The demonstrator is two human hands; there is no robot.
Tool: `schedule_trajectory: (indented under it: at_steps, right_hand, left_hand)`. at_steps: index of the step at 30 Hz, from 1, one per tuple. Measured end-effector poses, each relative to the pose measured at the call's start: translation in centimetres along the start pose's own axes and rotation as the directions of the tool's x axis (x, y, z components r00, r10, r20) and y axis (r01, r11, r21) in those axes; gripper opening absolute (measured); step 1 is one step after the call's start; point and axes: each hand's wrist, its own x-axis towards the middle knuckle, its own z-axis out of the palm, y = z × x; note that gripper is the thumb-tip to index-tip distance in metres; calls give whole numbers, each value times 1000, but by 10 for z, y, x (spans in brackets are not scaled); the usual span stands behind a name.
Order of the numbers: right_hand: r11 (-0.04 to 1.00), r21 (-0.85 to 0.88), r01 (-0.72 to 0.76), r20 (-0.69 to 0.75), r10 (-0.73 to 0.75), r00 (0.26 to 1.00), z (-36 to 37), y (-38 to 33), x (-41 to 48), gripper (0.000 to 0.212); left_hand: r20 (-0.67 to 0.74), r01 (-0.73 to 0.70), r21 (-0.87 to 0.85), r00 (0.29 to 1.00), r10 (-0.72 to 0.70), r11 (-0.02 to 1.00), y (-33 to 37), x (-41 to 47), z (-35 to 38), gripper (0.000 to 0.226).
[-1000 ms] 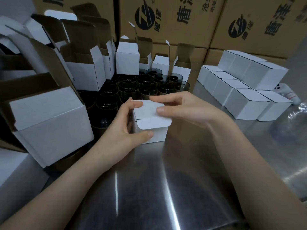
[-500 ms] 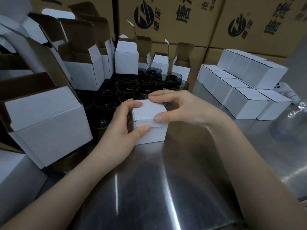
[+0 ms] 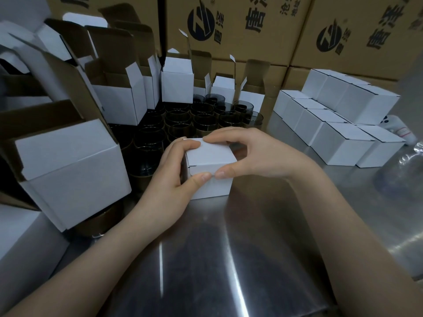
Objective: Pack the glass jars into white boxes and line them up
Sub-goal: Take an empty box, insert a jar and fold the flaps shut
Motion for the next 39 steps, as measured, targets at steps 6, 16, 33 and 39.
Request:
schedule_trajectory:
  at_steps: [6,16,33,39]
  right_hand:
    - [999,45,4,-3,-4,1000,-3,-2,-2,58]
    - [995,104,2,-9,-2,1000,-4,-4,-3,65]
    - [978,208,7,-36,1,999,0,-4,-2,37]
    - [983,185,-12,-34,18,999,0,-4,-2,34]
  left_hand:
    - [-18,18,-46,1000,-19,999,1,1,-1,48]
    - [-37,33,-84,999,-36,996,5,1,0,45]
    - [-39,55,-103,997,-59,993,5,1,1,45]
    - [-43,67,-124,996,-73,990,7,0,1,46]
